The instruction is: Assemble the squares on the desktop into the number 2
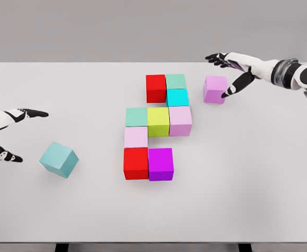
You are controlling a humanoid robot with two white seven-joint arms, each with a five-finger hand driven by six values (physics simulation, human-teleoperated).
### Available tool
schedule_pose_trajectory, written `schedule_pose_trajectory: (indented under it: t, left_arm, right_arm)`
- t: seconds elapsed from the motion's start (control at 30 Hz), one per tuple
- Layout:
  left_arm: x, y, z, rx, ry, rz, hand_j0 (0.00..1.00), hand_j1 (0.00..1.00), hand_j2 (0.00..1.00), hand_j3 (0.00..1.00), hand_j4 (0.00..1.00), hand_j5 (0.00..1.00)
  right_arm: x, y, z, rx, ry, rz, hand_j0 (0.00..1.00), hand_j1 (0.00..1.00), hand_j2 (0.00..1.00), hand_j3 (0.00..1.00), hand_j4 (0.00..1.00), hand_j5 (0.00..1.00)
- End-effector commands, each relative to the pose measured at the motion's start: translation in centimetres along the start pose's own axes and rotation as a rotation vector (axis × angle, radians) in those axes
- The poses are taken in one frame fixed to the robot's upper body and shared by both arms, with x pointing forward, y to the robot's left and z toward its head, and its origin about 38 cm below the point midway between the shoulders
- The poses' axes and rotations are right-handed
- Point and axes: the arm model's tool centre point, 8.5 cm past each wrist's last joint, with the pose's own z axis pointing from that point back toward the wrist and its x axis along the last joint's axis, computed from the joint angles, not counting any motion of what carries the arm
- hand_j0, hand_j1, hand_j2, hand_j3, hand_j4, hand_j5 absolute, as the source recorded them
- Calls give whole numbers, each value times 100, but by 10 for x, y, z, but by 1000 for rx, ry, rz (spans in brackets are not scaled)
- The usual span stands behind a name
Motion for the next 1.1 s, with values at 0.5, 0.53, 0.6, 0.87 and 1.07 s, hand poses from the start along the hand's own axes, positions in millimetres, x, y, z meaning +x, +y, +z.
schedule_pose_trajectory:
  t: [0.5, 0.53, 0.6, 0.87, 1.07]
  left_arm:
    - [8, -31, -19, -80, -58, 58, 100, 100, 100, 100, 100, 100]
    - [8, -31, -20, -82, -56, 53, 100, 100, 100, 100, 100, 100]
    - [8, -31, -21, -80, -58, 54, 100, 100, 100, 100, 100, 100]
    - [4, -35, -28, -65, -24, 103, 100, 100, 100, 100, 100, 100]
    - [-5, -40, -29, -81, 55, 156, 100, 100, 100, 100, 100, 100]
  right_arm:
    - [-34, 6, -20, 14, 114, -6, 100, 100, 100, 100, 100, 100]
    - [-31, 5, -22, 13, 108, -4, 100, 100, 100, 100, 100, 100]
    - [-27, 7, -26, 17, 101, -4, 100, 100, 100, 100, 100, 100]
    - [-36, 11, -30, 24, 138, -20, 100, 100, 100, 100, 100, 100]
    - [-32, 9, -33, 23, 134, -15, 96, 96, 96, 96, 96, 96]
